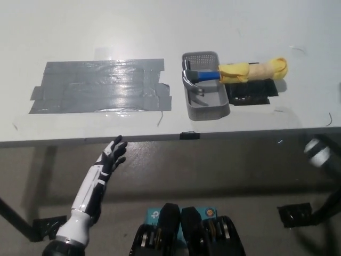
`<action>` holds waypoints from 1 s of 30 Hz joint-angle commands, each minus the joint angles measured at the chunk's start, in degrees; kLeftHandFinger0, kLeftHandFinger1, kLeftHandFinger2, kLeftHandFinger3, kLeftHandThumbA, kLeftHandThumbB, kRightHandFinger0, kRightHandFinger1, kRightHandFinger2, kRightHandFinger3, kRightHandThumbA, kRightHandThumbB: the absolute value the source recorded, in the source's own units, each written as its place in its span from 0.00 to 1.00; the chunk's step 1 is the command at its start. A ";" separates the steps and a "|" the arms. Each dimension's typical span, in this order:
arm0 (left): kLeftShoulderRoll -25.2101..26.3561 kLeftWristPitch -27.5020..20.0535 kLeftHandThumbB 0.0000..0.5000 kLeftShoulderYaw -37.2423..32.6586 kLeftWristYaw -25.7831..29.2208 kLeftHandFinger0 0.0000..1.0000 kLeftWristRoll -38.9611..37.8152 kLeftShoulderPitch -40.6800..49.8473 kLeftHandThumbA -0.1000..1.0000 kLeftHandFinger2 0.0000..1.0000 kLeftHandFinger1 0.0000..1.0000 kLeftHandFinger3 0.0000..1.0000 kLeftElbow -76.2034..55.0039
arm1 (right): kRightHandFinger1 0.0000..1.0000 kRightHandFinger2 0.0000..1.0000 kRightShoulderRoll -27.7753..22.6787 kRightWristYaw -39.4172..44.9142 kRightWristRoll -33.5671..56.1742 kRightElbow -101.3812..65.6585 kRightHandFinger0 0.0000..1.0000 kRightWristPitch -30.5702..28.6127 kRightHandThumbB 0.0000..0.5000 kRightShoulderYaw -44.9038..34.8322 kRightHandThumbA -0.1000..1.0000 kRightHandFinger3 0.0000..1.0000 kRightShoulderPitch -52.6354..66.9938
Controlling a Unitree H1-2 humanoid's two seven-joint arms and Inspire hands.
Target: The robot picks the hammer placed on top of the gray container with right hand and places it on the grey area of the desk
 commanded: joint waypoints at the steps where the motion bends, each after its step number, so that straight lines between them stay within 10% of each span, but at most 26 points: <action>1: 0.28 -2.78 0.21 -0.08 -0.69 1.00 0.70 -0.19 1.00 1.00 1.00 1.00 -0.42 | 1.00 1.00 -8.40 6.40 -1.19 -0.80 1.00 13.58 0.45 -0.14 0.92 1.00 -9.92; 11: 0.31 -2.77 0.24 -0.15 -0.79 1.00 0.71 1.35 1.00 1.00 1.00 1.00 -1.02 | 1.00 1.00 -20.40 21.86 -5.17 25.56 1.00 24.22 0.52 14.84 0.93 1.00 -37.61; 17: 0.49 -2.79 0.23 0.31 -0.73 1.00 0.36 2.21 1.00 1.00 1.00 1.00 -1.36 | 1.00 1.00 -19.54 32.00 -12.56 47.55 1.00 17.89 0.69 29.08 1.00 1.00 -53.70; 19: 0.60 -2.59 0.21 0.43 -0.71 1.00 0.34 2.26 1.00 1.00 1.00 1.00 -1.74 | 1.00 1.00 -18.54 34.28 -12.58 50.68 1.00 18.75 0.68 31.42 1.00 1.00 -56.67; 20: 0.64 -2.66 0.21 0.41 -0.69 1.00 0.46 2.27 1.00 1.00 1.00 1.00 -1.69 | 1.00 1.00 -17.48 38.32 -9.57 55.20 1.00 15.10 0.41 32.26 1.00 1.00 -59.27; 21: 0.67 -2.61 0.21 0.45 -0.72 1.00 0.40 2.36 1.00 1.00 1.00 1.00 -1.79 | 1.00 1.00 -16.80 40.24 -8.25 57.62 1.00 13.17 0.34 32.84 1.00 1.00 -60.74; 30: 0.91 -2.67 0.20 0.36 -1.14 1.00 0.25 2.38 1.00 1.00 1.00 1.00 -1.41 | 1.00 1.00 -9.85 44.37 -8.65 72.27 1.00 14.60 0.49 38.73 1.00 1.00 -67.66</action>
